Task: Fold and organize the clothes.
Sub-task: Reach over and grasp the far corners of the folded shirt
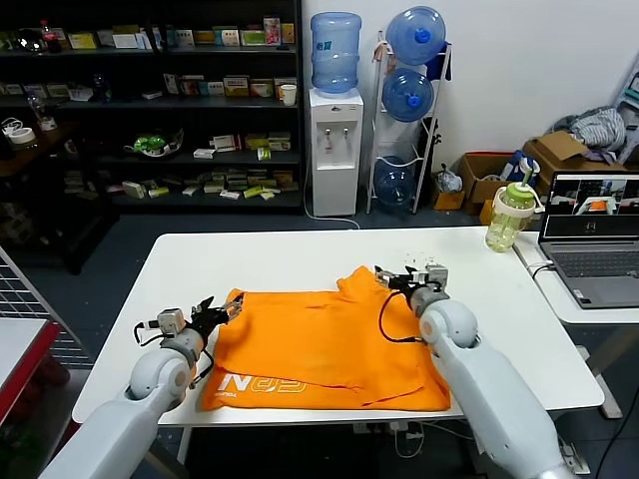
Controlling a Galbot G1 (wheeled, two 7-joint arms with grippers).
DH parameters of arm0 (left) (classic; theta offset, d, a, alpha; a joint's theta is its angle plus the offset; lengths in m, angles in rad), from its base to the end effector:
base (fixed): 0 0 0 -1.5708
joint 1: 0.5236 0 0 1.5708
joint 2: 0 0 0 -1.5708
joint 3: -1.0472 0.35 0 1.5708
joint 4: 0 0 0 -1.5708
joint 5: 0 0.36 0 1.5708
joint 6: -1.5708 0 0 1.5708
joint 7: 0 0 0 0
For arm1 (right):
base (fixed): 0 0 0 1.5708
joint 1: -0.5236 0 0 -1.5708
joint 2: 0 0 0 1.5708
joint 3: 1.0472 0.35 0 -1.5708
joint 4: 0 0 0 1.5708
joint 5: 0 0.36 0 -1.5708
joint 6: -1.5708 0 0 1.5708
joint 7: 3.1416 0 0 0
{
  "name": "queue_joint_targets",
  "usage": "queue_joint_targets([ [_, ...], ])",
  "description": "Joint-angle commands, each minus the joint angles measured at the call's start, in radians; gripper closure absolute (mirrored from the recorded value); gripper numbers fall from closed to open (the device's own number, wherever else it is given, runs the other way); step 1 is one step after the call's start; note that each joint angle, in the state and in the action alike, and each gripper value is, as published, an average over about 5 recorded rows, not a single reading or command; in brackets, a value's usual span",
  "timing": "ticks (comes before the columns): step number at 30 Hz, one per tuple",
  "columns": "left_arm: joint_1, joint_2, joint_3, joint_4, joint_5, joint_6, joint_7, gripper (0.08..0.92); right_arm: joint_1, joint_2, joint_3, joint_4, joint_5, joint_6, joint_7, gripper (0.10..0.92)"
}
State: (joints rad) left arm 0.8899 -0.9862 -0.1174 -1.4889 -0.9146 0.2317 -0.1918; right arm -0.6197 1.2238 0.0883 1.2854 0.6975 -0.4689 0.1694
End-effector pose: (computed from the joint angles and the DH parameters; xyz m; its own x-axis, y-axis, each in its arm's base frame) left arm 0.3874 0.0912 -0.3382 -0.9027 0.1519 0.4027 0.0608 0.9713 -0.2300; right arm 0.4815 -0.0165 -0.3015 -0.8590 -0.1872 0.4766 -0.1335 0.9805 0.1445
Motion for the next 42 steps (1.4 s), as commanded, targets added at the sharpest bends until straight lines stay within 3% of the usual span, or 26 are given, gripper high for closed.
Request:
queue_joint_targets([
  [1, -0.233, -0.07, 0.14, 0.284, 0.011, -0.001, 0.046, 0.177, 0.208, 0.112, -0.103, -0.329, -0.045, -0.015, -0.054, 0.203],
  [27, -0.241, -0.073, 0.184, 0.31, 0.078, 0.015, 0.038, 0.179, 0.185, 0.116, -0.106, -0.349, -0.037, -0.072, -0.086, 0.208],
  [32, -0.236, -0.072, 0.186, 0.306, 0.08, 0.016, 0.032, 0.255, 0.179, 0.111, -0.106, -0.343, -0.023, -0.087, -0.08, 0.319],
  [42, -0.229, -0.072, 0.183, 0.295, 0.081, 0.013, 0.026, 0.538, 0.167, 0.106, -0.107, -0.326, -0.009, -0.089, -0.078, 0.605],
])
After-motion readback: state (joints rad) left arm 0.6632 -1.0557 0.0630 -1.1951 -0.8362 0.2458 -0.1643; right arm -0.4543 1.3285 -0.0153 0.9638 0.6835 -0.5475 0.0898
